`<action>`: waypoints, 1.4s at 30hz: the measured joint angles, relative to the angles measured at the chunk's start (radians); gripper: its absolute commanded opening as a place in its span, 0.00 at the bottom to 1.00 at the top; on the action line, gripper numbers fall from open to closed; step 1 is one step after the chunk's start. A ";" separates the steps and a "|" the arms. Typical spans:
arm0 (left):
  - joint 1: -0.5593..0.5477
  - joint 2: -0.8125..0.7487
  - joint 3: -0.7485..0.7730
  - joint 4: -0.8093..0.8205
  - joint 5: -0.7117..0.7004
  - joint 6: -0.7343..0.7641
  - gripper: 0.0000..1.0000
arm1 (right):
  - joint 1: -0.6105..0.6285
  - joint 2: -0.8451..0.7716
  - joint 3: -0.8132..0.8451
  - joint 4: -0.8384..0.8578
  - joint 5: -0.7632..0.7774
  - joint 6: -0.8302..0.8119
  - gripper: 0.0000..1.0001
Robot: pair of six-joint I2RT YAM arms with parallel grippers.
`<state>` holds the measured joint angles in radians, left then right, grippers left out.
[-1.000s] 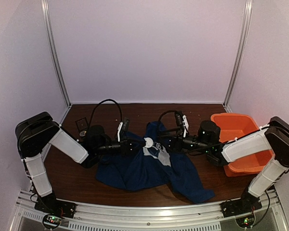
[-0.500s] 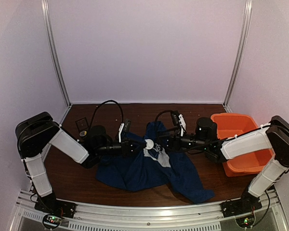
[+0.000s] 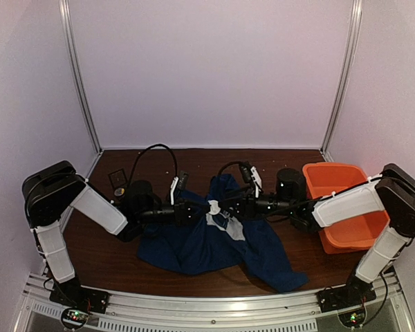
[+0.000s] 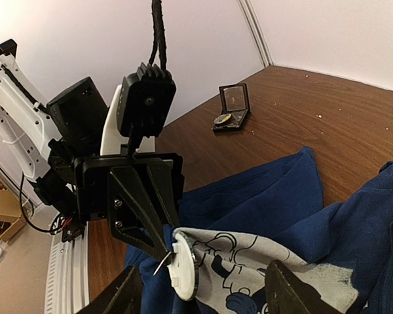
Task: Pin the brooch onto the clothing
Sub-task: Pass from the left arm to the right
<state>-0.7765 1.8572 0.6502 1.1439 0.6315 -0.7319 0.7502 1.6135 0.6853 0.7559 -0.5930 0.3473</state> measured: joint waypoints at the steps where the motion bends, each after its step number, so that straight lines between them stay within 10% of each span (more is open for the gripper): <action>1: 0.000 0.000 0.000 0.000 0.000 0.000 0.00 | 0.000 0.008 0.000 0.000 -0.004 0.001 0.62; 21: 0.000 0.000 0.000 0.014 0.005 -0.002 0.00 | 0.000 0.102 0.049 0.060 -0.110 0.083 0.01; 29: 0.000 0.000 -0.001 0.026 0.010 -0.002 0.01 | 0.000 0.102 0.049 0.068 -0.138 0.096 0.00; 36: 0.000 0.000 -0.002 0.040 0.013 -0.011 0.46 | -0.001 0.102 0.053 0.053 -0.156 0.097 0.00; 42: 0.000 -0.032 -0.005 0.023 0.014 0.005 0.57 | -0.001 0.101 0.076 -0.029 -0.179 0.065 0.00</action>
<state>-0.7765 1.8252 0.6456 1.1671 0.6456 -0.7273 0.7494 1.7149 0.7612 0.7269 -0.7715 0.4126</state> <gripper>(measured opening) 0.537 0.009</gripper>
